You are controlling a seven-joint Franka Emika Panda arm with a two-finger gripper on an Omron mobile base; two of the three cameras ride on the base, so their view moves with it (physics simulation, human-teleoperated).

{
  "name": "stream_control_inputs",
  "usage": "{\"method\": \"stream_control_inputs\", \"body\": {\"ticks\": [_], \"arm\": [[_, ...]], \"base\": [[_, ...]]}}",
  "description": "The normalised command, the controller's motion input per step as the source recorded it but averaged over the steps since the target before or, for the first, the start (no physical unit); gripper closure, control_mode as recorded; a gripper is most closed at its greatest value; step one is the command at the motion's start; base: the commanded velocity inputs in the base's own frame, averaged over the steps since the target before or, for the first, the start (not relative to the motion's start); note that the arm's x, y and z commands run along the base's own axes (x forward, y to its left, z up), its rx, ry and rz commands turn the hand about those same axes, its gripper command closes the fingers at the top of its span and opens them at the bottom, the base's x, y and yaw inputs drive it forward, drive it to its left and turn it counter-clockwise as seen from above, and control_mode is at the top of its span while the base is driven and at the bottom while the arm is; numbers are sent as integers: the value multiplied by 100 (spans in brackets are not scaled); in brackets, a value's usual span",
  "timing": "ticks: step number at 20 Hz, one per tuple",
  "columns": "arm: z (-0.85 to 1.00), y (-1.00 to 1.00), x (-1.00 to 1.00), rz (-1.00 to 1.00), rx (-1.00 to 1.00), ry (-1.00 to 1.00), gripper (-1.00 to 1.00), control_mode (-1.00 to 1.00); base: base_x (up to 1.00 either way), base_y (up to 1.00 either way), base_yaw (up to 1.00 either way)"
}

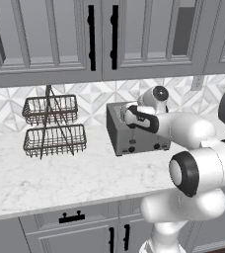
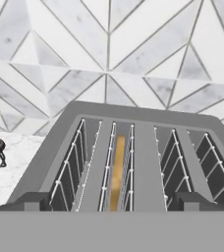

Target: Start the toaster. Once the lever pops up, take the bread to the plate on the dining counter.

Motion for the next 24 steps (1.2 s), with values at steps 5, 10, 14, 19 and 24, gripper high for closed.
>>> {"method": "stream_control_inputs", "body": {"ticks": [5,10,14,19,24], "arm": [[-2,0,0,0,0,3,-100,-100],[-7,0,0,0,0,4,-100,-100],[-12,0,0,0,0,5,-100,-100],[-6,0,0,0,0,7,-100,-100],[-6,0,0,0,0,4,-100,-100]], "base": [[0,0,0],[0,0,0],[0,0,0],[0,0,0],[0,0,0]]}}
